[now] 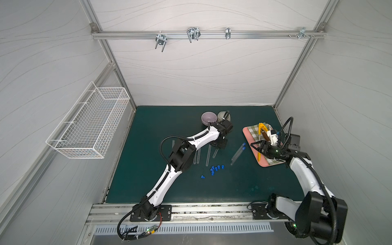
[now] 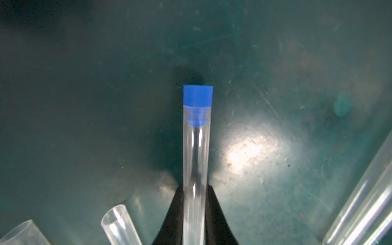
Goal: Remove stoppers from test tubes
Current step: Pick up the test tube at the center of the board.
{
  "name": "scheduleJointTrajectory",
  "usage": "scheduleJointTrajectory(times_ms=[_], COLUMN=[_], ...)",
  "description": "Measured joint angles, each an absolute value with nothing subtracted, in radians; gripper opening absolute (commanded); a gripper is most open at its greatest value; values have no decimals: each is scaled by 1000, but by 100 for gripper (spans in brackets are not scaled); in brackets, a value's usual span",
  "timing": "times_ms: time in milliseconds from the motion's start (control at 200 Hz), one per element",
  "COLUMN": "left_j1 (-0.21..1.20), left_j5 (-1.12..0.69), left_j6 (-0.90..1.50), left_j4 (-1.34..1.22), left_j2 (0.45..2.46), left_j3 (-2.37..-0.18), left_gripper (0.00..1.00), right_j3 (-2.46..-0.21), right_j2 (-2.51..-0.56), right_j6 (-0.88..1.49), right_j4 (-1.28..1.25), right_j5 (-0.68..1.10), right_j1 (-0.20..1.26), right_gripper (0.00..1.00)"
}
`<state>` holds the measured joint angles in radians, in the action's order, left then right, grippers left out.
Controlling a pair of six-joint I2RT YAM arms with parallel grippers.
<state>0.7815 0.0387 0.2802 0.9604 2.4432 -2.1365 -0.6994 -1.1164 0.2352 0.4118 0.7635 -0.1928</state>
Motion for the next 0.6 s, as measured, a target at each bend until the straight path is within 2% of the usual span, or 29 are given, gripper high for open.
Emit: scheduleJointTrajectory(times_ms=[315,600], left_j1=[781,781], left_j5=[11,-11], left_j6=[189,121], left_j4=[928,870], left_j2=[2194,1915], left_j3=[-2017,-1751], left_gripper=[11,11], right_j3=[-719,-727], right_j2=[-1116,-1128], right_j6=[237,247], right_j4=[435,435], right_j5=[773,812], right_j1=[-190,-158], right_gripper=[72,72])
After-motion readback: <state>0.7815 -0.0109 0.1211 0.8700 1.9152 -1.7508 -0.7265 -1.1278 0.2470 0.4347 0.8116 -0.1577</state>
